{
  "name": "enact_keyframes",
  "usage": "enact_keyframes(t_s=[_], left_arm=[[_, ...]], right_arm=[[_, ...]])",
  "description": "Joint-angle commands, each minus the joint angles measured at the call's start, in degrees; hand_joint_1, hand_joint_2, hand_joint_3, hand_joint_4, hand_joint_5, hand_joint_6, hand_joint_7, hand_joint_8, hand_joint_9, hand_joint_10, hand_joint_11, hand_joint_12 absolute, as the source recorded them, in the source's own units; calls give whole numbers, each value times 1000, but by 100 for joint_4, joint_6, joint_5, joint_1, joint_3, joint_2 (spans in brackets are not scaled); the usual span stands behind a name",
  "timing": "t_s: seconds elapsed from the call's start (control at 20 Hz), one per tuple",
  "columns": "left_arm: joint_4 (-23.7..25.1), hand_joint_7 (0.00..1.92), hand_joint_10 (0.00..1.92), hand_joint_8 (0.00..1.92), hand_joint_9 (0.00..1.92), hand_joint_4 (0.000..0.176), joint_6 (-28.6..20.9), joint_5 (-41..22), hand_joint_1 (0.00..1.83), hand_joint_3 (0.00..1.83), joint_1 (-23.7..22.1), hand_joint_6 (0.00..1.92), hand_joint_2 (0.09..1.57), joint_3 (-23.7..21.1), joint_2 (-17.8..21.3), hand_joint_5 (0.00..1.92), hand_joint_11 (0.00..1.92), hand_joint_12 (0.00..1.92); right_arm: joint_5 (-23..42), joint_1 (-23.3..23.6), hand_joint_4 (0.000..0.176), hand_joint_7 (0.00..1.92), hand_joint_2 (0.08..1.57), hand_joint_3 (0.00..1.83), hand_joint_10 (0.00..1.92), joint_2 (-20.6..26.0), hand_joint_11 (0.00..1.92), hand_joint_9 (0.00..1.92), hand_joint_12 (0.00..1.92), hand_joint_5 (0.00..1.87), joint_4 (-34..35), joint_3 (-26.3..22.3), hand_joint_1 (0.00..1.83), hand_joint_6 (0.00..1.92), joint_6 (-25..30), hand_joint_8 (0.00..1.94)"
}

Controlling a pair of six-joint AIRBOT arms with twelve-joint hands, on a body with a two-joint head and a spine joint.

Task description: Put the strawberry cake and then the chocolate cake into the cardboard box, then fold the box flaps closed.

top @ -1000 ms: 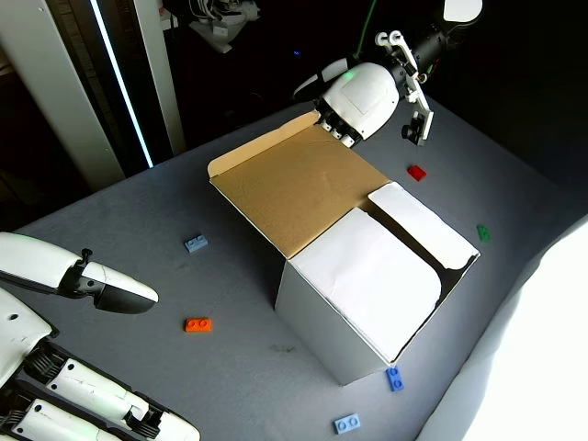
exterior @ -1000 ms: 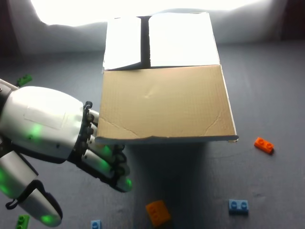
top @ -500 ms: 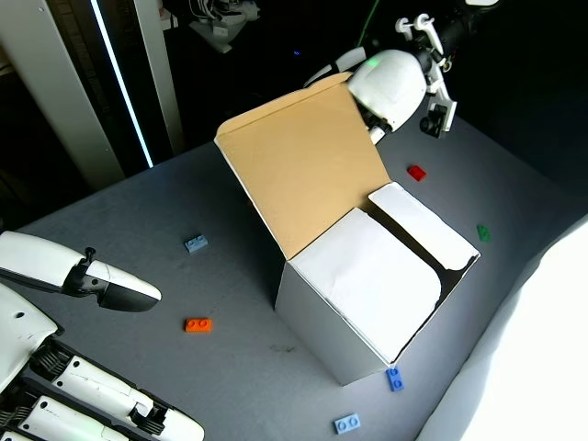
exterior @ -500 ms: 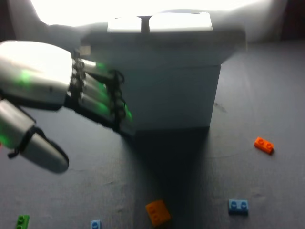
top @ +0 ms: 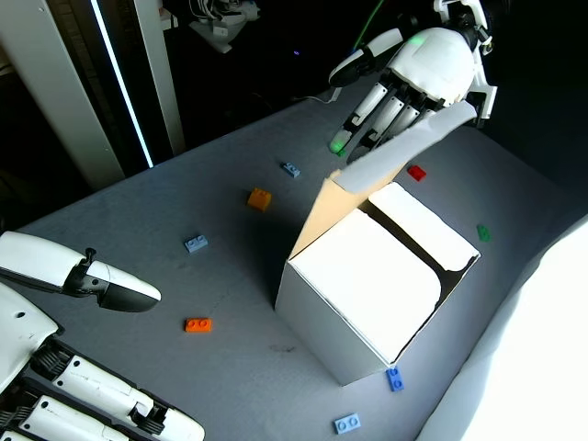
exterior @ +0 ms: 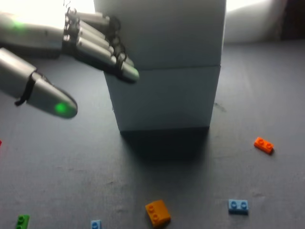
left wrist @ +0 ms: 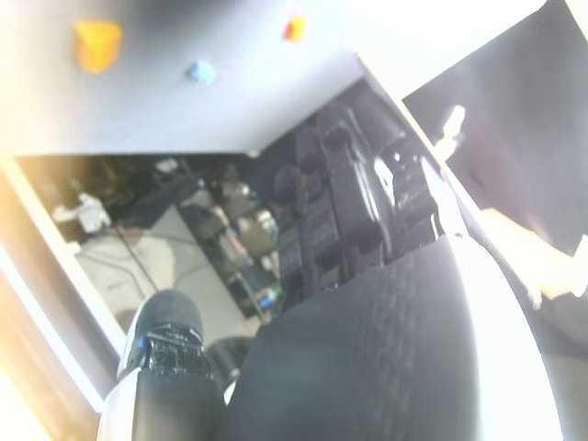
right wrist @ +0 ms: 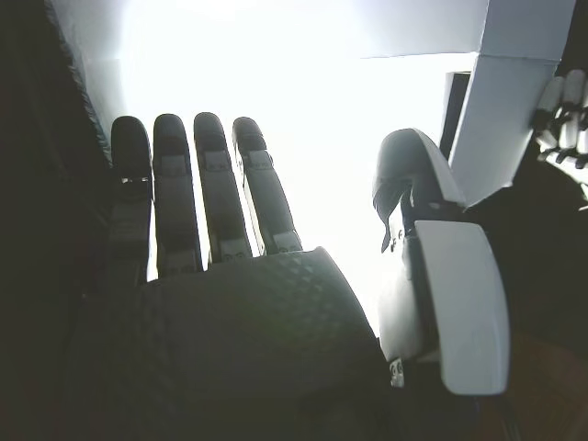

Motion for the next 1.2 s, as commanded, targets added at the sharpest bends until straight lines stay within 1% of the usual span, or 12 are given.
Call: enact_keyframes(t_s=[0.0,0.15,0.35,0.45,0.5,0.6,0.7,0.75,0.85,0.9,1.0,1.15], left_arm=[[-561,441,3,0,461,68,-59,31,0,1,-114,6,1175,67,9,374,42,1036],[-403,413,0,0,437,71,-92,275,0,0,-330,0,1168,302,-188,361,24,1026],[-204,441,8,7,463,63,-92,542,0,0,-485,8,1171,669,-556,385,27,1069],[-102,417,5,4,441,74,-66,648,0,1,-545,2,1174,875,-776,364,0,1062],[-26,422,8,6,450,71,-22,692,0,1,-578,4,1173,1017,-932,370,16,1073],[67,439,13,10,466,74,70,793,0,0,-597,3,1152,1217,-1153,369,37,1079],[149,432,9,6,460,73,150,903,0,0,-597,2,1154,1416,-1362,369,36,1075],[175,434,9,6,463,68,167,947,0,0,-596,0,1165,1474,-1421,360,28,1073],[226,402,0,0,422,72,212,1107,0,0,-562,0,1158,1599,-1547,341,5,1062],[226,403,1,2,421,69,233,1219,0,0,-518,0,1157,1642,-1589,338,0,1061],[266,421,9,9,440,66,234,1324,0,1,-384,3,1165,1675,-1639,344,14,1068],[455,391,0,0,420,73,233,1339,0,0,-192,0,1162,1575,-1639,334,1,1099]], right_arm=[[681,76,0,247,1230,0,2,80,0,249,803,232,-12,19,40,2,1,2],[692,76,0,245,1235,1,1,79,0,244,812,220,-12,19,56,2,2,1],[692,77,0,247,1231,0,4,75,0,252,874,215,-12,18,60,1,2,1],[691,77,0,229,1234,1,0,74,0,236,807,203,-12,18,74,0,1,1],[688,78,0,235,1237,2,1,72,0,237,796,200,-12,18,65,0,1,3],[685,80,0,255,1234,0,11,70,0,261,813,219,-13,18,59,7,1,7],[682,84,0,255,1228,0,12,69,0,266,809,230,-14,19,71,10,1,5],[682,86,0,253,1228,0,12,69,0,267,816,234,-14,19,58,10,1,3],[681,86,0,251,1225,0,12,64,0,276,870,241,-17,19,50,9,0,1],[681,85,0,237,1235,2,4,61,0,257,848,220,-21,19,43,2,0,0],[680,85,0,242,1232,0,1,60,0,251,834,220,-26,19,46,3,-1,3],[680,85,0,238,1229,0,0,60,0,233,821,227,-34,19,47,5,-1,1]])
